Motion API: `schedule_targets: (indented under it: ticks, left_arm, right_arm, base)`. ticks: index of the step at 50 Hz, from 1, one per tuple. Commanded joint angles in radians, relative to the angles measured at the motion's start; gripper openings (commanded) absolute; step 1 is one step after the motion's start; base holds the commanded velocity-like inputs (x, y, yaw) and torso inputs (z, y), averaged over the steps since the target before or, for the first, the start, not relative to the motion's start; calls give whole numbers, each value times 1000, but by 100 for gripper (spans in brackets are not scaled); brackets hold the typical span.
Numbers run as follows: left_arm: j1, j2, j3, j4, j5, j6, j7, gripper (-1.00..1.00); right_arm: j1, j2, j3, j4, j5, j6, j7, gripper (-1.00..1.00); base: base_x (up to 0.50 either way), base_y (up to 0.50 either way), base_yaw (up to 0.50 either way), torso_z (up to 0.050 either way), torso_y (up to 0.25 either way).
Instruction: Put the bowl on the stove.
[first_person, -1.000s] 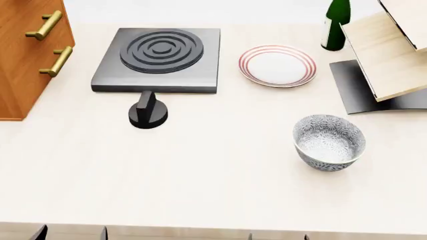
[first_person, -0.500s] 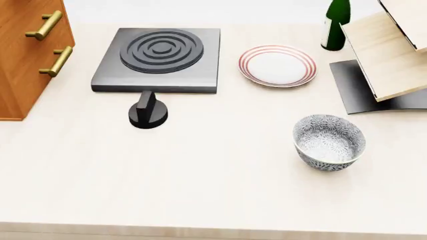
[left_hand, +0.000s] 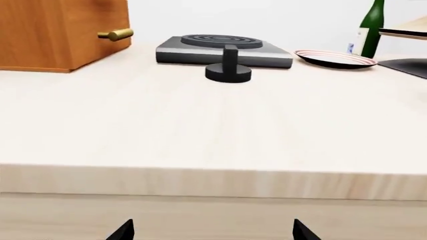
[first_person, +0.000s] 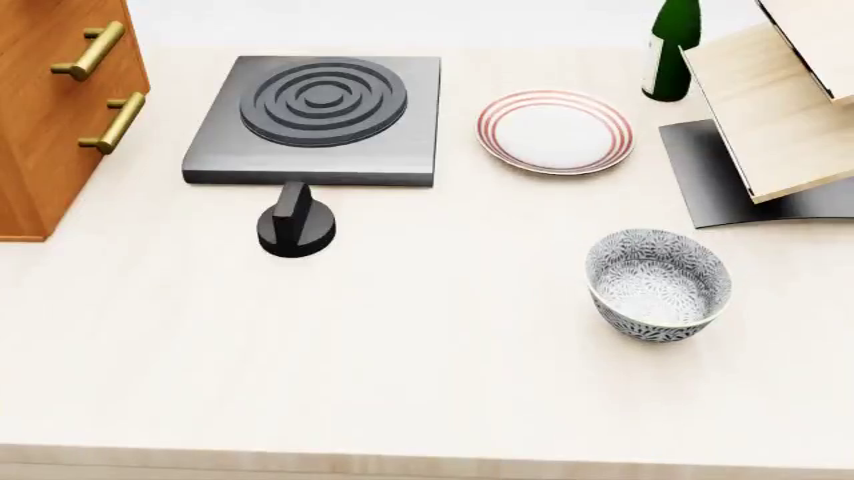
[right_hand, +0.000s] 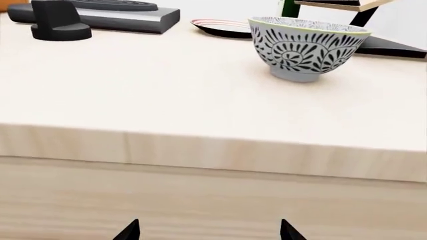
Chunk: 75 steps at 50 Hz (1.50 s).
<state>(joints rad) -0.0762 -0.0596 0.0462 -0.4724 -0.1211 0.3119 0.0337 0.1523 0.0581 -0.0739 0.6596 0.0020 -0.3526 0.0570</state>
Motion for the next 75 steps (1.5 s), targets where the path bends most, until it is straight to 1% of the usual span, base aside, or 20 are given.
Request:
schedule_targets:
  ticks: [1, 5, 7, 13, 17, 21, 23, 24, 25, 26, 32, 36, 42, 45, 50, 54, 61, 67, 70, 75]
  left_arm:
    - [13, 0, 3, 75, 17, -53, -26, 100]
    - [17, -12, -1, 102, 6, -59, -34, 100]
    - [31, -26, 2, 144, -2, -66, -26, 100]
    - [46, -61, -10, 245, 18, -79, -59, 100]
    - [76, -99, -48, 393, -20, -89, -62, 100]
    - [104, -124, -69, 507, -60, -93, -55, 100]
    - [144, -162, -106, 676, -109, -101, -50, 100]
    - [156, -175, -120, 726, -137, -101, -45, 100]
    - [165, -187, -137, 775, -151, -116, -55, 100]
    - [186, -214, -170, 871, -191, -126, -58, 100]
    - [267, -296, -313, 1116, -290, -158, -101, 100]
    - [338, -337, -428, 1238, -367, -130, -107, 100]
    - [458, -388, -601, 1382, -581, -28, -72, 100]
    - [496, -400, -655, 1420, -632, 8, -60, 100]
    - [548, -410, -737, 1471, -663, 41, -58, 100]
    - [569, -414, -766, 1495, -672, 60, -56, 100]
    - [604, -425, -785, 1512, -679, 105, -57, 100]
    - [625, -435, -795, 1507, -673, 132, -71, 100]
    - [626, -437, -791, 1503, -668, 138, -76, 100]
    - [631, -442, -788, 1501, -666, 146, -84, 100]
  right_arm:
    - [-21, -1, 10, -91, 32, 78, -18, 100]
    - [-29, 9, 22, -180, 88, 197, -41, 100]
    - [-38, 32, 6, -217, 63, 199, -41, 100]
    - [-50, 99, 40, -418, 118, 374, -64, 100]
    - [-49, 182, 89, -556, 170, 478, -94, 100]
    - [-43, 229, 122, -634, 215, 563, -111, 100]
    - [-41, 288, 128, -736, 246, 619, -158, 100]
    - [-23, 298, 173, -764, 346, 737, -173, 100]
    - [-16, 318, 186, -781, 363, 768, -178, 100]
    - [-21, 365, 202, -810, 370, 768, -206, 100]
    - [-37, 501, 318, -858, 448, 822, -277, 100]
    - [-73, 572, 405, -856, 499, 844, -325, 100]
    - [-178, 666, 500, -854, 561, 873, -435, 100]
    - [-217, 695, 523, -851, 559, 883, -455, 100]
    - [-310, 713, 658, -865, 579, 854, -497, 100]
    - [-391, 704, 803, -898, 617, 839, -536, 100]
    - [-490, 689, 907, -918, 613, 823, -584, 100]
    - [-532, 681, 920, -926, 614, 835, -607, 100]
    - [-560, 688, 883, -920, 560, 824, -603, 100]
    - [-537, 687, 878, -925, 574, 834, -591, 100]
  base:
    - [0, 0, 0, 0, 0]
    - [0, 0, 0, 0, 0]
    - [0, 0, 0, 0, 0]
    - [0, 0, 0, 0, 0]
    - [0, 0, 0, 0, 0]
    - [0, 0, 0, 0, 0]
    - [0, 0, 0, 0, 0]
    - [0, 0, 0, 0, 0]
    - [0, 0, 0, 0, 0]
    - [0, 0, 0, 0, 0]
    - [0, 0, 0, 0, 0]
    - [0, 0, 0, 0, 0]
    - [0, 0, 0, 0, 0]
    - [0, 0, 0, 0, 0]
    - [0, 0, 0, 0, 0]
    - [0, 0, 0, 0, 0]
    - [0, 0, 0, 0, 0]
    - [0, 0, 0, 0, 0]
    - [0, 0, 0, 0, 0]
    - [0, 0, 0, 0, 0]
